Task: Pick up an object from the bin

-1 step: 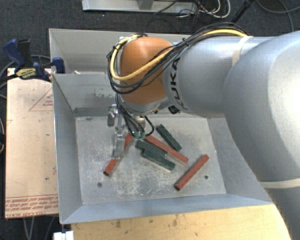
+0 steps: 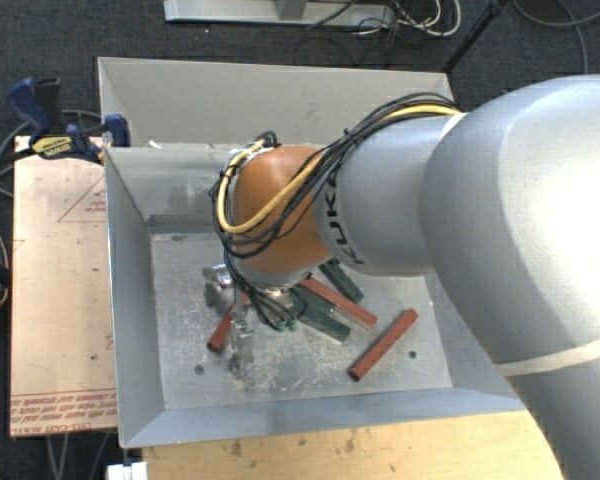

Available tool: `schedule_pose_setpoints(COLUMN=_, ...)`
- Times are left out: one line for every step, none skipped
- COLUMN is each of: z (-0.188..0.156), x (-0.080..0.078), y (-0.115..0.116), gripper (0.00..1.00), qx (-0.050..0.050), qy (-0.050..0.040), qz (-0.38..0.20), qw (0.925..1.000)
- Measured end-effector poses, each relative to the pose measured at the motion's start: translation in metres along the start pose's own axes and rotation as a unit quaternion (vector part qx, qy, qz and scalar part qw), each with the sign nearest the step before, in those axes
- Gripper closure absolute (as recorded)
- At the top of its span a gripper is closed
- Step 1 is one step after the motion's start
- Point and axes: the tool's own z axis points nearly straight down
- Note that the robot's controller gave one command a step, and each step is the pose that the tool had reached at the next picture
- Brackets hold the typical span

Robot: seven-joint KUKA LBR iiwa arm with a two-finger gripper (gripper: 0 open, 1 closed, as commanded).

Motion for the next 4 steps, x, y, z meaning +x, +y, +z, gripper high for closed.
schedule_pose_setpoints(z=-0.038, x=0.014, y=0.045, gripper=0.0, qx=-0.001, qy=-0.0036, qz=-0.091, qw=0.9958)
schedule_pose_setpoints(z=-0.02, x=-0.057, y=-0.028, gripper=0.0, qx=0.002, qy=-0.0043, qz=-0.197, qw=0.9804)
schedule_pose_setpoints(z=-0.002, x=-0.05, y=-0.016, gripper=0.0, qx=0.0, qy=-0.0028, qz=-0.368, qw=0.9296)
schedule_pose_setpoints(z=-0.004, x=-0.051, y=-0.017, gripper=1.0, qx=0.001, qy=-0.0035, qz=-0.368, qw=0.9299)
